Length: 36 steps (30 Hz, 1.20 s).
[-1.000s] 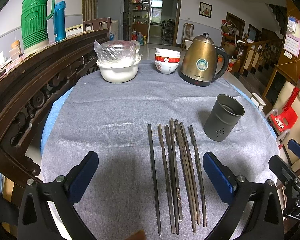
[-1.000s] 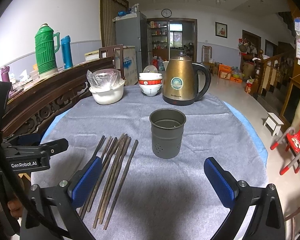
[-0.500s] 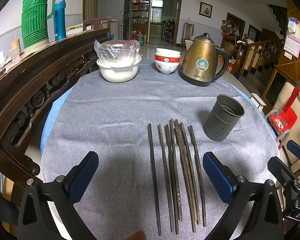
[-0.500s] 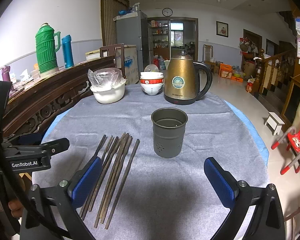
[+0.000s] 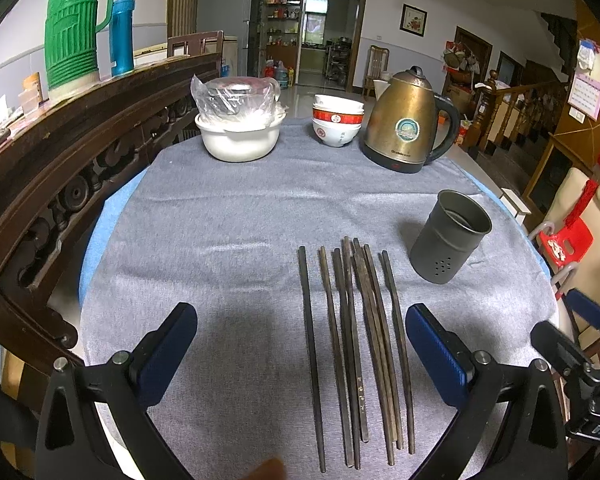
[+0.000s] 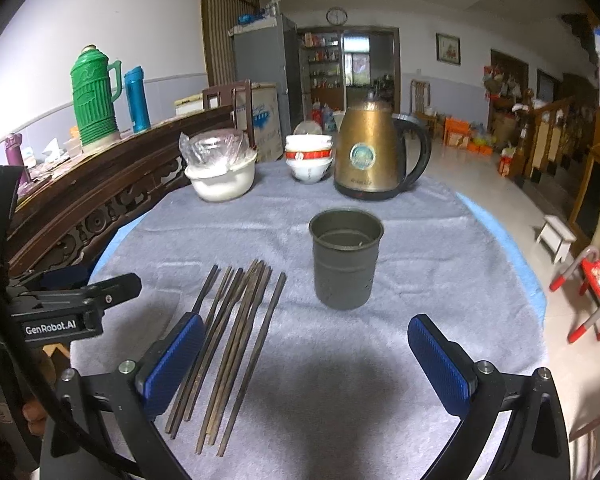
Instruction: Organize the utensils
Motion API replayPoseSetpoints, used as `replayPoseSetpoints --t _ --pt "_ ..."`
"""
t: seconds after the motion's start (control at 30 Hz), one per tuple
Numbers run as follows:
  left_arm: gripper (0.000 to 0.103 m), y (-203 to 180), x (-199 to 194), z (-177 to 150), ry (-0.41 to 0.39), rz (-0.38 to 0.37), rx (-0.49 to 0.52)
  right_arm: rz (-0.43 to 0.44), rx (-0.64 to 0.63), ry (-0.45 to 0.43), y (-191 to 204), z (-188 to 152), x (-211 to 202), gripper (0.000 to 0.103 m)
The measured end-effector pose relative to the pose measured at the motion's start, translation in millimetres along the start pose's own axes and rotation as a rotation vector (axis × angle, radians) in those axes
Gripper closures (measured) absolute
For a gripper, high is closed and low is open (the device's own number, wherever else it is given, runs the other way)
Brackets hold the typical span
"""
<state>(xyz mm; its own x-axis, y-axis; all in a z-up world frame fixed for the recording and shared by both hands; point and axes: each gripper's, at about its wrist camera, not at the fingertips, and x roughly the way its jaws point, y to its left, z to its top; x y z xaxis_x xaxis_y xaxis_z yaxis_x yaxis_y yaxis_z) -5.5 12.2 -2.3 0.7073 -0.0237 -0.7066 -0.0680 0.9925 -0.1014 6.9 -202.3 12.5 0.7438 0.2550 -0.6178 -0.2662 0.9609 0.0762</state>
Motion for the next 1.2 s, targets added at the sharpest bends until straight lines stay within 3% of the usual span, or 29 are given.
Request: replayPoseSetpoints --t 0.33,0.47,0.57,0.63,0.83,1.0,1.07,1.13,1.2 --pt "0.000 43 36 -17 0.160 0.039 -0.074 0.098 0.109 0.324 -9 -22 63 0.000" --pt "0.000 47 45 -20 0.197 0.032 -0.078 0.122 0.180 0.386 -11 -22 88 0.001" --pt "0.000 46 51 -20 0.215 0.022 -0.063 0.130 0.231 0.420 -11 -18 107 0.020" --pt "0.000 46 55 -20 0.224 0.014 -0.061 0.123 0.291 0.463 -13 -17 127 0.042" --pt "0.000 52 66 -18 0.247 0.010 -0.080 0.105 0.349 0.530 -9 -15 159 0.063" --pt "0.000 52 80 -16 0.278 -0.004 -0.090 0.083 0.313 0.536 2 -10 170 0.066" --pt "0.000 49 83 -15 0.288 -0.004 -0.081 0.084 0.294 0.545 6 -7 173 0.074" --pt "0.000 46 86 -12 0.294 -0.005 -0.078 0.093 0.270 0.566 9 -7 176 0.090" --pt "0.000 42 89 -8 0.308 -0.011 -0.077 0.073 0.224 0.570 10 -7 176 0.095"
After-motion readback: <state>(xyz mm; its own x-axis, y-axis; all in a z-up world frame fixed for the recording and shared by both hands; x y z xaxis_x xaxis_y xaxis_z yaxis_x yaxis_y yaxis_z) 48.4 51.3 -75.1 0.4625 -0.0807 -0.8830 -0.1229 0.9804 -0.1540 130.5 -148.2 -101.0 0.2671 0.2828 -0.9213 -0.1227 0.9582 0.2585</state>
